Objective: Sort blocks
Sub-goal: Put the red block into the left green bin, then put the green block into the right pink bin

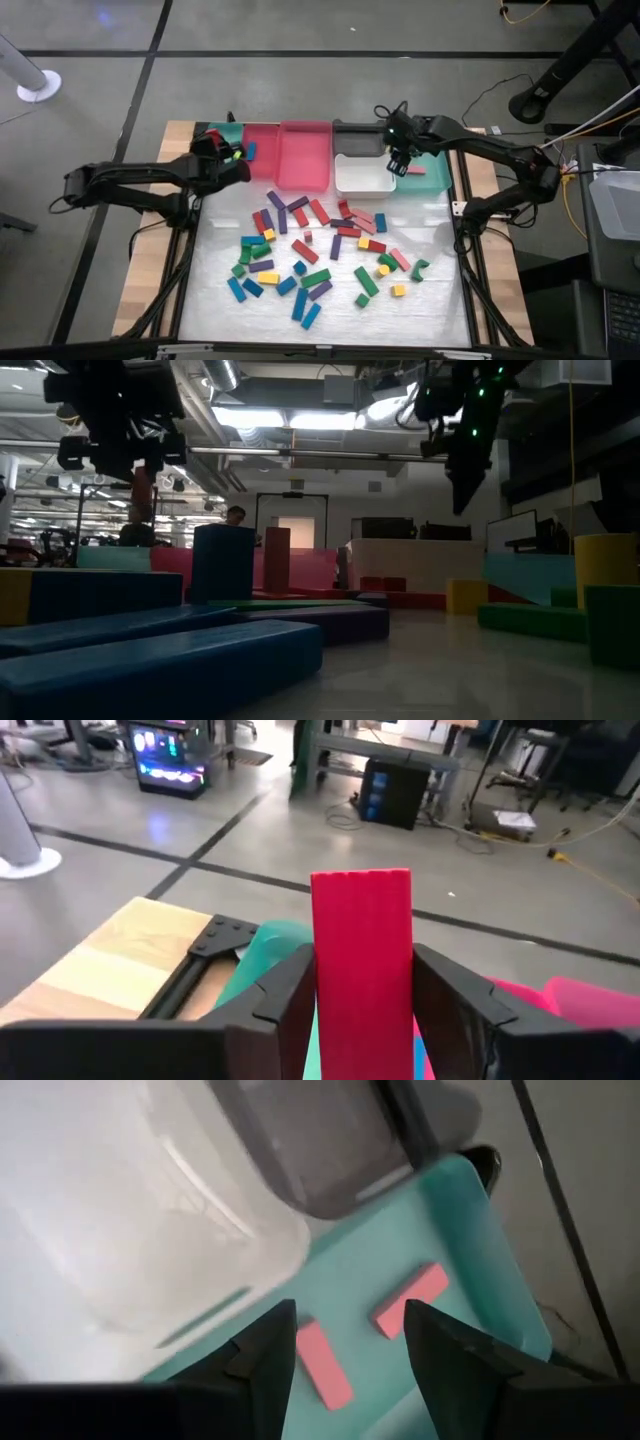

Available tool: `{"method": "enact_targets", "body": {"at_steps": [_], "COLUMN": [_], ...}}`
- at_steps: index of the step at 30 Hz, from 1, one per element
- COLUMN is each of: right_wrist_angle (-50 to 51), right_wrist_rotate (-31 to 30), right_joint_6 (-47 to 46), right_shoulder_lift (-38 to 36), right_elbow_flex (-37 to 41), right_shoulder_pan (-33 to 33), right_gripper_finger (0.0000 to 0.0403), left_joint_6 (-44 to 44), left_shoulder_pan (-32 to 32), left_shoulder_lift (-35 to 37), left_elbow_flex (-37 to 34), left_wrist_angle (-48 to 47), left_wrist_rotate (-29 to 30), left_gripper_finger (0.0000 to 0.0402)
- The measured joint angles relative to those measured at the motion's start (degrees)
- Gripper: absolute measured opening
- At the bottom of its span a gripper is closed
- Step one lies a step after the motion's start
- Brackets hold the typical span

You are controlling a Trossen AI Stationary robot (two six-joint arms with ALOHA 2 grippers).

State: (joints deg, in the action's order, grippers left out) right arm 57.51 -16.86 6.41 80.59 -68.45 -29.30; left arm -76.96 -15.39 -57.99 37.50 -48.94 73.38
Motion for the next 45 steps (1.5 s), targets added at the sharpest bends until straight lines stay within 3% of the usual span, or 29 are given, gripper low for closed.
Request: {"method": "enact_targets", "body": {"at_steps": [10,16,25,32,39,45], "right_wrist_angle": [2.8,2.7,2.1,-3.1,-7.1,-8.3], "right_wrist_rotate": [0.2,5.3,6.5,6.5,6.4,7.0], "right_joint_6": [-7.9,-13.8,-27.2,-33.1,-36.0,-28.5], "right_shoulder_lift": [-5.3,-5.5,-5.5,-5.4,-1.6,4.0], "right_elbow_flex": [-0.2,-0.2,-0.2,-0.2,-0.2,-0.2], "right_shoulder_pan": [15.6,26.6,41.8,49.5,54.8,58.6], "right_gripper_finger": [0.0188,0.0188,0.0188,0.0188,0.0188,0.0188], "left_joint_6": [10.5,14.5,20.6,24.6,24.6,27.7], "left_shoulder_pan": [-7.0,-12.0,-15.1,-17.7,-20.7,-20.7], "left_shoulder_lift": [-1.5,-1.5,-1.5,-1.5,-1.5,-1.5], "left_elbow_flex": [0.0,0.0,0.0,0.0,0.0,0.0], "left_wrist_angle": [3.8,5.1,5.1,5.1,5.2,6.6], "left_wrist_rotate": [-6.0,-12.2,-12.9,-18.6,-20.5,-23.8], "left_gripper_finger": [0.0143,0.0143,0.0143,0.0151,0.0207,0.0217]}}
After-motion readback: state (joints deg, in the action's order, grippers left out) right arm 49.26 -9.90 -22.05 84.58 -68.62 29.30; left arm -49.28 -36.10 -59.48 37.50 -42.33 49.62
